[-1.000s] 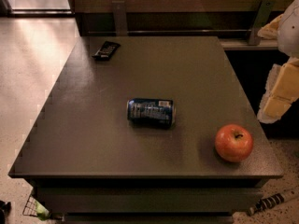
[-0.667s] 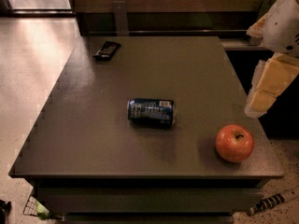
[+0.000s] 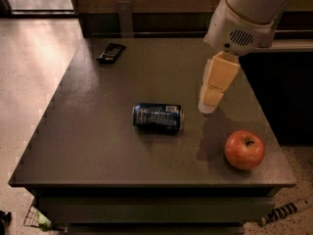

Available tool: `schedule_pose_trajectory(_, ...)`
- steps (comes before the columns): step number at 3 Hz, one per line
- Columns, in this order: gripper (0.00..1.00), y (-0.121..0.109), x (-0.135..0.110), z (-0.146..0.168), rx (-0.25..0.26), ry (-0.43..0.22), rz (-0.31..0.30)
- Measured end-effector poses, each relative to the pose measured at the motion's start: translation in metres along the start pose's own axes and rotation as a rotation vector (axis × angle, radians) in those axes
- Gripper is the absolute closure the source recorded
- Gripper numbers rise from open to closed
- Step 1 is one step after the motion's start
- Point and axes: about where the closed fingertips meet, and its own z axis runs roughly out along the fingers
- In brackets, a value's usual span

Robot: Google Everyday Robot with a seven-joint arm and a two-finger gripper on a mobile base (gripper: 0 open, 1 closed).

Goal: Place pepsi can upright

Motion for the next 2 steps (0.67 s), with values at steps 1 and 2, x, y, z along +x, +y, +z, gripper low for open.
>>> schedule_pose_trajectory(1, 0.0, 0.015, -0.028, 0.03, -0.043, 0.056, -0.027)
schedule_pose_trajectory(2, 0.0, 0.031, -0.043, 0.071, -0.095, 0.158, -0.048)
